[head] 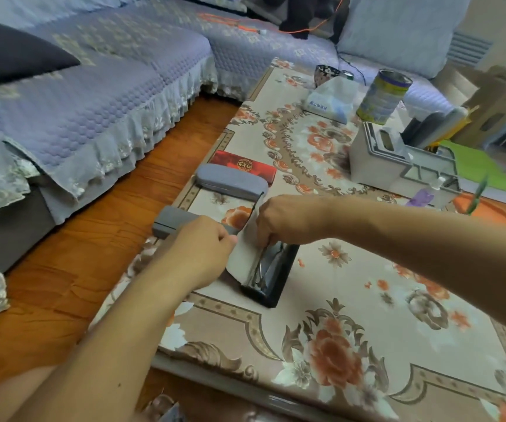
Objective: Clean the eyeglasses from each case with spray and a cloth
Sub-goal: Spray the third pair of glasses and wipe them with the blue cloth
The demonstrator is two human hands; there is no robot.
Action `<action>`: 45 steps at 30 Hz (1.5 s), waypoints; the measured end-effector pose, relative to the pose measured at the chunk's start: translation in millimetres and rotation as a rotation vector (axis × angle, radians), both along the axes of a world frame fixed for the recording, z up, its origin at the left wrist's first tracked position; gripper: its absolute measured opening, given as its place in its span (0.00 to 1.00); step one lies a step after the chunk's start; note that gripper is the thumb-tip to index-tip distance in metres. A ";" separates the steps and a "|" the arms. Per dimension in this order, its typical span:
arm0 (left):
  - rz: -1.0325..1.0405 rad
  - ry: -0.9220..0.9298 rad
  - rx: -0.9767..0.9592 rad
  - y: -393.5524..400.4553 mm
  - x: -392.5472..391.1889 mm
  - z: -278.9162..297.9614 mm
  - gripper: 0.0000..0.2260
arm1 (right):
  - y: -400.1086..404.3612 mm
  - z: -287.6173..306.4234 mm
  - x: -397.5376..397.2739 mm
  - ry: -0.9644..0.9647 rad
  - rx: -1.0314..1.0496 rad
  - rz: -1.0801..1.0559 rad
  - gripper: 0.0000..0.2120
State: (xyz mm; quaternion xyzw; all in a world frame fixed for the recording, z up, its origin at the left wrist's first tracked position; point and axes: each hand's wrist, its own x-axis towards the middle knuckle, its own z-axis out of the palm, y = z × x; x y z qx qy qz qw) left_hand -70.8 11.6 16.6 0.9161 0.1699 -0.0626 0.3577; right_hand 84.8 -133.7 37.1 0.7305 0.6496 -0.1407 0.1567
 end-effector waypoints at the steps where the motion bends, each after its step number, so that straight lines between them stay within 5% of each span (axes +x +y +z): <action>1: 0.002 -0.005 0.007 -0.2 0.2 -0.3 0.22 | 2.6 -0.4 1.0 -0.003 -0.009 0.030 0.13; 10: 0.010 -0.024 0.046 2.7 4.2 -7.7 0.22 | -1.0 0.5 -6.4 -0.087 -0.043 -0.010 0.05; 20: 0.019 -0.069 0.042 -4.1 1.6 -7.0 0.18 | -21.3 -1.3 -16.6 -0.103 -0.102 -0.003 0.11; 24: 0.020 -0.063 0.057 -5.9 2.8 -7.0 0.17 | -34.3 -5.0 -24.5 -0.279 -0.043 0.086 0.14; 28: 0.013 -0.073 0.044 -9.0 3.7 -4.8 0.13 | -42.8 -10.0 -36.8 -0.242 0.139 -0.087 0.16; 30: 0.009 -0.083 0.000 -11.6 4.0 -3.4 0.10 | -57.1 -18.6 -43.7 -0.131 0.401 -0.393 0.18; 33: 0.012 -0.087 -0.058 -17.4 2.6 -3.5 0.08 | -82.5 -29.8 -71.6 0.153 0.868 -1.156 0.22; 36: -0.004 -0.077 -0.153 -26.0 1.6 -3.7 0.07 | -100.8 -51.3 -109.9 0.635 0.996 -1.675 0.16; 40: -0.056 -0.023 -0.218 -46.0 1.3 -8.4 0.10 | -104.2 -63.2 -140.1 1.167 1.213 -1.826 0.11; 45: -0.122 -0.064 0.141 -80.4 -6.8 -27.0 0.17 | -98.6 -46.3 -148.6 1.349 1.238 -1.808 0.11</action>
